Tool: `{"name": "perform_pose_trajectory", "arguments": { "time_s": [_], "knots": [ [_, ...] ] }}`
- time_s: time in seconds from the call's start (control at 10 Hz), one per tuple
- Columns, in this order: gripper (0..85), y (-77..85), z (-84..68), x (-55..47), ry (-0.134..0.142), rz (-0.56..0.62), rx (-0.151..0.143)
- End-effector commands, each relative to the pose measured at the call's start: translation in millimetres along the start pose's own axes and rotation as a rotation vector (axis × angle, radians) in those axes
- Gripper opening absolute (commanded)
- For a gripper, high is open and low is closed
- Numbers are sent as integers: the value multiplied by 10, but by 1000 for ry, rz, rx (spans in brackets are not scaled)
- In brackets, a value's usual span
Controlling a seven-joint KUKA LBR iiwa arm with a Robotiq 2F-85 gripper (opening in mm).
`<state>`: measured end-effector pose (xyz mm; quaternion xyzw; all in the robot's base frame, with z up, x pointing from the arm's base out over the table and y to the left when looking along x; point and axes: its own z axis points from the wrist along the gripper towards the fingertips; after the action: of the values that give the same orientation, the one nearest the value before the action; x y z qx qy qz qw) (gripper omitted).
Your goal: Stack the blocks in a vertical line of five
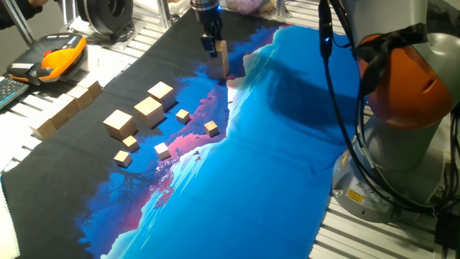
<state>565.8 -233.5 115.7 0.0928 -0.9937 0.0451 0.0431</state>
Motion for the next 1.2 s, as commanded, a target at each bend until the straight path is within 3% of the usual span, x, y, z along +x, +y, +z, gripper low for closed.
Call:
{"name": "perform_pose_trajectory", "arguments": {
  "time_s": [0.0, 0.1, 0.2, 0.3, 0.5, 0.6, 1.0, 1.1],
  "knots": [
    [0, 1, 0, 0, -3, 12, -2],
    [170, -1, -1, 0, -4, 22, 0],
    [170, -2, -2, 1, -7, 30, 2],
    [340, -2, -2, 1, -7, 38, 9],
    [340, -1, -3, 1, -7, 54, 15],
    [510, 0, -2, 1, -7, 59, 15],
    [510, 11, 0, -2, -8, 74, 17],
    [680, 11, 0, -2, -10, 76, 16]
  ]
}}
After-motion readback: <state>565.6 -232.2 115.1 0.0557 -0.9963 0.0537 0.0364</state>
